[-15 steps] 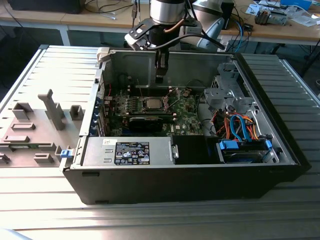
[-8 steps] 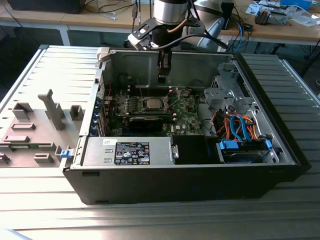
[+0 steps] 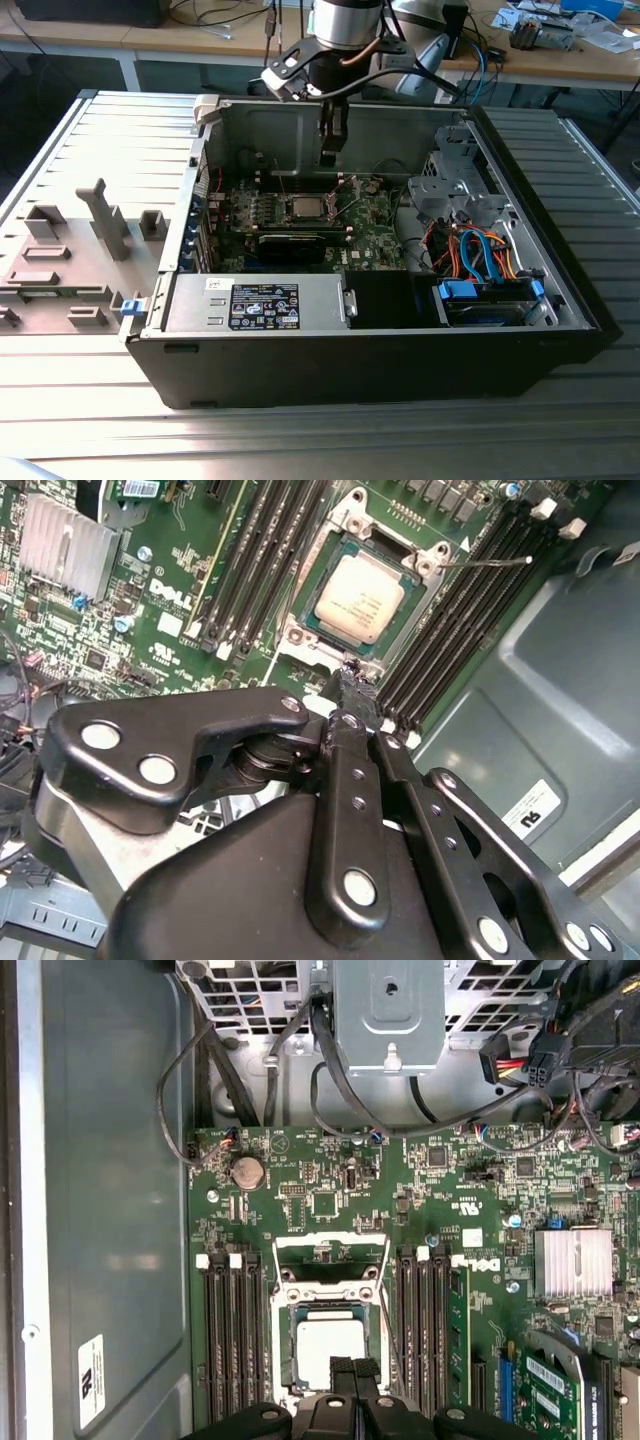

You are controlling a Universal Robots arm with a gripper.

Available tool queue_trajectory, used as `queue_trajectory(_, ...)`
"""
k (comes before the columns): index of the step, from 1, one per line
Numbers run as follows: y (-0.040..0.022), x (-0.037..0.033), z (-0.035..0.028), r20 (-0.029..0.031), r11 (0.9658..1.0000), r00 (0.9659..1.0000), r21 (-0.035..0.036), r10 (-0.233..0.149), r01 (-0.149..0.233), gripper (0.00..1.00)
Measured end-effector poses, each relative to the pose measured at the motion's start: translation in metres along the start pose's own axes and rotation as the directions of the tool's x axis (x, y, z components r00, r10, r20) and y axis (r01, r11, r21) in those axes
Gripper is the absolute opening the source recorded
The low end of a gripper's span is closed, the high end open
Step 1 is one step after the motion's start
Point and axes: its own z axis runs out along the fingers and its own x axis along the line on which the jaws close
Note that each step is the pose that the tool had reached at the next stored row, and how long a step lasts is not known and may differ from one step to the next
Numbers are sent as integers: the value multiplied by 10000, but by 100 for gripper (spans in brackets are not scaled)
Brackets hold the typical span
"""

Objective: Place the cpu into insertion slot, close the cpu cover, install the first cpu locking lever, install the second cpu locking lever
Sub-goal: 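Close the cpu cover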

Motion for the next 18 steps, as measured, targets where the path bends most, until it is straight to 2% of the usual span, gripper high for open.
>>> queue_trajectory(5,47,1,-1,2,10000,10000,0,0,0,11)
queue_trajectory(9,111,1,-1,6,10000,10000,0,1,-1,11)
queue_trajectory(18,188,2,-3,9,10000,10000,0,1,-1,11)
